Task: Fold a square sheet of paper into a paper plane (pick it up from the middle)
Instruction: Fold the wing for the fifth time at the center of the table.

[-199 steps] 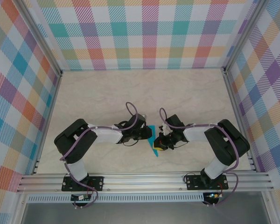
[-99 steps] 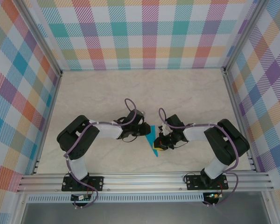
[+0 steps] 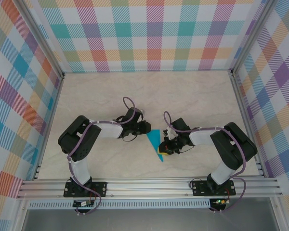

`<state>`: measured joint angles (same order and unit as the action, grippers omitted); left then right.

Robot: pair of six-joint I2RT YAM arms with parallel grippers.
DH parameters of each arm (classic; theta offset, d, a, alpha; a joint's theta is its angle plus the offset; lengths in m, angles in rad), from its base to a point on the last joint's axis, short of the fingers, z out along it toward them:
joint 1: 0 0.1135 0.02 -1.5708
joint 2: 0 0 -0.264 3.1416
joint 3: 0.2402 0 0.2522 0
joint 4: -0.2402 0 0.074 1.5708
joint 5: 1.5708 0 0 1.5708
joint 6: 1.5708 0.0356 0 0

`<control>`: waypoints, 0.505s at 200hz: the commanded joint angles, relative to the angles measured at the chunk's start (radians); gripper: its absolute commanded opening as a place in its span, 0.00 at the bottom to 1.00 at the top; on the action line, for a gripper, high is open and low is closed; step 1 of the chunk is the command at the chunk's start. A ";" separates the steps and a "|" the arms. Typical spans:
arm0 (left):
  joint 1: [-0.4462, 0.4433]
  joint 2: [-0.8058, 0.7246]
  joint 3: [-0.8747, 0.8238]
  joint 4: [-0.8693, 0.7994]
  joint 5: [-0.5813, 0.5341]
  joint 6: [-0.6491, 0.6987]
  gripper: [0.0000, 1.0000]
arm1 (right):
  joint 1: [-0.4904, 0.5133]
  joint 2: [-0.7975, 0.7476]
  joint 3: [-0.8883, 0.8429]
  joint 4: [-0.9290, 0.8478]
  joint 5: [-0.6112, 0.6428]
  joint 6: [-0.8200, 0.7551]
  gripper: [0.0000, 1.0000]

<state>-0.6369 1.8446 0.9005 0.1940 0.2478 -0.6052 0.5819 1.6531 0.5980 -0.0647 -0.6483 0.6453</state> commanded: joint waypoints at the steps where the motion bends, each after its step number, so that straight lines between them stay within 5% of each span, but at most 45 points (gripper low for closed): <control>1: 0.052 0.002 0.009 -0.010 -0.043 0.043 0.23 | 0.026 0.099 -0.052 -0.119 0.114 -0.032 0.00; 70: 0.043 -0.247 0.014 -0.133 -0.034 0.005 0.26 | 0.028 0.095 -0.031 -0.101 0.119 0.000 0.00; 101: 0.012 -0.371 -0.073 -0.155 -0.066 -0.051 0.27 | 0.038 -0.022 0.011 -0.098 0.056 0.015 0.04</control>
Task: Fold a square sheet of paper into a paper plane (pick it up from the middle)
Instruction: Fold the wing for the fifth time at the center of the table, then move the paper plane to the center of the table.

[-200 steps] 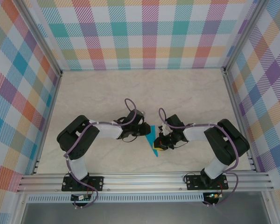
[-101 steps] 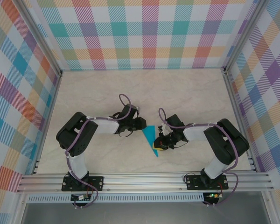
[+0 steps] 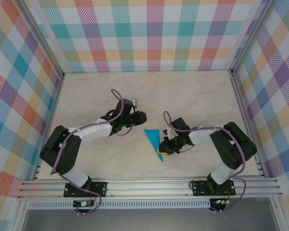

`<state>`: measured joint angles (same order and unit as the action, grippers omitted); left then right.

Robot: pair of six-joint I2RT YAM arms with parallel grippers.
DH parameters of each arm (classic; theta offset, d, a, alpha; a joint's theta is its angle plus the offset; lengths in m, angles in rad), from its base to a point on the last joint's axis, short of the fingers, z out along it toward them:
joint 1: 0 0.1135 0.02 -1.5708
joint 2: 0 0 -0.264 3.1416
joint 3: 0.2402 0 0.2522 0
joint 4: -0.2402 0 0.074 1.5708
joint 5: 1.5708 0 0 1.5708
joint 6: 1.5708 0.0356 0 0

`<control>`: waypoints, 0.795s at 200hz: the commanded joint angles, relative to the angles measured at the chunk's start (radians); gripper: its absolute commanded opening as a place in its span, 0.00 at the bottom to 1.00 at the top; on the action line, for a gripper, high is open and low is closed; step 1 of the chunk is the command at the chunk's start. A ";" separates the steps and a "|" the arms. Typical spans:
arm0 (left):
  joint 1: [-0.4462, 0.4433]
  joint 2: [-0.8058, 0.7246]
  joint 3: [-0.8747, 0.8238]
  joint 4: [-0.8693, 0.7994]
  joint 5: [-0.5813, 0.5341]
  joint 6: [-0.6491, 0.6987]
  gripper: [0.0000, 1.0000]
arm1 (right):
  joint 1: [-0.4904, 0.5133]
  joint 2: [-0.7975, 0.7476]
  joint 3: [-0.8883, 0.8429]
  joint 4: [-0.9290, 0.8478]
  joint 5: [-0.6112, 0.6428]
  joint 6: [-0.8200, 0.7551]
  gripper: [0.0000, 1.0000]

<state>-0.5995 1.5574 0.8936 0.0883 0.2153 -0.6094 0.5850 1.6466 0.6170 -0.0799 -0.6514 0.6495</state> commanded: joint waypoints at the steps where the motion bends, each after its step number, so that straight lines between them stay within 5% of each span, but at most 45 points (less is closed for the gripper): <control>1: -0.026 -0.089 -0.069 -0.052 -0.036 -0.047 0.27 | 0.035 -0.022 -0.006 -0.084 0.058 0.012 0.04; 33: -0.055 -0.210 -0.123 -0.146 -0.114 -0.060 0.31 | 0.035 -0.244 0.058 -0.186 0.083 -0.010 0.14; 75: -0.080 -0.313 -0.200 -0.169 -0.159 -0.103 0.37 | 0.030 -0.358 0.124 -0.424 0.379 -0.068 0.27; 104: -0.104 -0.314 -0.210 -0.180 -0.171 -0.121 0.39 | 0.030 -0.261 0.124 -0.356 0.322 -0.056 0.42; 159: -0.124 -0.273 -0.199 -0.187 -0.169 -0.118 0.39 | 0.047 -0.141 0.114 -0.219 0.199 -0.051 0.41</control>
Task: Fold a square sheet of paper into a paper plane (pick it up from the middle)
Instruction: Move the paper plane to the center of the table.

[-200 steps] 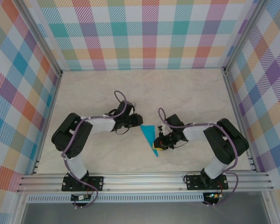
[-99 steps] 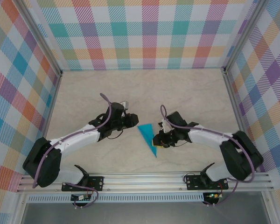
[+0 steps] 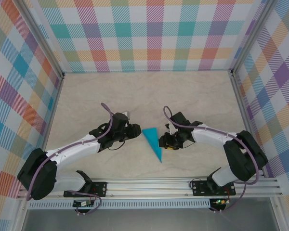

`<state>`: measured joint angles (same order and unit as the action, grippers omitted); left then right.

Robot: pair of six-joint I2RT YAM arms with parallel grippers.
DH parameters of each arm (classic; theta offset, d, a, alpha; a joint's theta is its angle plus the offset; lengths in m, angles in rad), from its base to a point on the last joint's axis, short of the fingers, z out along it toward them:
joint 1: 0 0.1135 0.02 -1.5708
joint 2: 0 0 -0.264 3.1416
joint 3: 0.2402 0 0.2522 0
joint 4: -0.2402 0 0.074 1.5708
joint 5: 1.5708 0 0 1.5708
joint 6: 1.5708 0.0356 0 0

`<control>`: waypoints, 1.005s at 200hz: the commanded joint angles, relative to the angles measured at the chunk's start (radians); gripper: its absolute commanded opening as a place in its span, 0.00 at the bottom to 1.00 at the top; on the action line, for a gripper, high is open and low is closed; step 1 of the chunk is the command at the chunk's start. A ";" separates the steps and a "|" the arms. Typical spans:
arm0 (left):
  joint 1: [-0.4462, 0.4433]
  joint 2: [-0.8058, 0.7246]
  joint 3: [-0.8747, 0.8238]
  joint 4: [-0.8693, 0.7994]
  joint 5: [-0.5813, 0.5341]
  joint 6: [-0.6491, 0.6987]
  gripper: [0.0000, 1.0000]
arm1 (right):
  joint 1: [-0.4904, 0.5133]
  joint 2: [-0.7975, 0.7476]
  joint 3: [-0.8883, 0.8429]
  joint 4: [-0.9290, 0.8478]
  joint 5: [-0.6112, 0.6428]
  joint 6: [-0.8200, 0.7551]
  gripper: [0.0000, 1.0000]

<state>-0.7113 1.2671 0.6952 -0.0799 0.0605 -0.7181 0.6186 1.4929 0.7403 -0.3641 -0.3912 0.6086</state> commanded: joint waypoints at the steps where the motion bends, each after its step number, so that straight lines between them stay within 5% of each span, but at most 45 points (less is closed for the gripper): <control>1: -0.013 0.018 0.000 -0.019 -0.015 -0.009 0.39 | 0.015 0.015 -0.009 0.066 -0.063 -0.010 0.41; 80: -0.017 0.019 -0.001 -0.030 -0.026 -0.014 0.39 | 0.095 0.145 0.066 0.067 -0.060 -0.051 0.34; 131: -0.017 -0.014 -0.026 -0.054 -0.085 -0.034 0.39 | 0.215 0.152 0.188 -0.173 0.288 -0.043 0.09; 172: -0.016 -0.133 -0.073 -0.135 -0.249 -0.085 0.40 | 0.249 0.203 0.383 -0.394 0.579 0.017 0.02; 201: -0.016 -0.206 -0.081 -0.227 -0.315 -0.076 0.42 | 0.206 0.309 0.537 -0.471 0.661 0.045 0.04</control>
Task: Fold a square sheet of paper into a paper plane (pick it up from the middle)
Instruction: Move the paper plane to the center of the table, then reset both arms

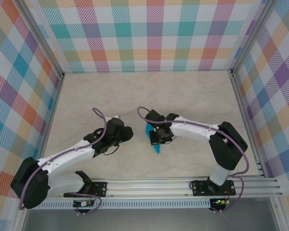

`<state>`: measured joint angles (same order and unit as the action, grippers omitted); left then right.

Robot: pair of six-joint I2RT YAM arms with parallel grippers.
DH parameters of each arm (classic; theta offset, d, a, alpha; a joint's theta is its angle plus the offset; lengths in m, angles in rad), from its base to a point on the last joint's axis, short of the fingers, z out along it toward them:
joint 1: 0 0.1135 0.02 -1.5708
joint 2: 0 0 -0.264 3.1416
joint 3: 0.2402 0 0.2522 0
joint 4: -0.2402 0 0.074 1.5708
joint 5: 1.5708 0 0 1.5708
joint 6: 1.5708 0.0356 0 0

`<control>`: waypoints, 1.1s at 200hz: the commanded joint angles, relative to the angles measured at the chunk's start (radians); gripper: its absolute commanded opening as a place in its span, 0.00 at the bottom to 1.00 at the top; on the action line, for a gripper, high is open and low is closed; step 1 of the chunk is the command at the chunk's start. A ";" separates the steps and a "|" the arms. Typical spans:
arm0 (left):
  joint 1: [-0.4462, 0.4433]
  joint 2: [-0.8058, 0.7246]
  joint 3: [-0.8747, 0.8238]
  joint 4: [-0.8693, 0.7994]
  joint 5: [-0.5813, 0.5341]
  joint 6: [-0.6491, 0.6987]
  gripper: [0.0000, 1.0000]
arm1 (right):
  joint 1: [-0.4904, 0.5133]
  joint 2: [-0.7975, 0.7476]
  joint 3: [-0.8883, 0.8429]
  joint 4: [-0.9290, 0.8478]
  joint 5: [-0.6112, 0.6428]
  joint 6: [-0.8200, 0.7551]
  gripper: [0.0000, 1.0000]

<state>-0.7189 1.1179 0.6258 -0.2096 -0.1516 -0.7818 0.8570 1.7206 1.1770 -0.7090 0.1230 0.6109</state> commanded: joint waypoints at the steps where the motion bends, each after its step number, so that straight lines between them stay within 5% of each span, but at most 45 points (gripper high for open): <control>1: -0.007 -0.060 -0.011 -0.099 -0.104 -0.012 0.42 | -0.035 0.086 0.106 -0.126 0.147 0.042 0.04; 58: -0.008 -0.157 -0.062 -0.152 -0.133 -0.026 0.43 | -0.084 0.344 0.333 -0.134 0.090 0.091 0.08; 105: -0.008 -0.225 -0.090 -0.174 -0.147 -0.030 0.45 | -0.083 0.373 0.346 -0.152 0.054 0.101 0.17; 177: -0.008 -0.234 -0.035 -0.269 -0.277 0.028 0.49 | -0.082 0.090 0.384 -0.273 0.205 0.020 0.46; 205: -0.005 -0.236 0.018 -0.342 -0.491 0.078 0.61 | -0.107 -0.136 0.290 -0.272 0.456 -0.027 0.69; 220: 0.000 -0.232 0.026 -0.339 -0.602 0.121 0.80 | -0.163 -0.257 0.191 -0.247 0.621 -0.052 0.84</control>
<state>-0.7189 0.8963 0.6048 -0.4984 -0.5087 -0.7403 0.7612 1.6234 1.4845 -0.9195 0.4370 0.6067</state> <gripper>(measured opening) 0.694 0.743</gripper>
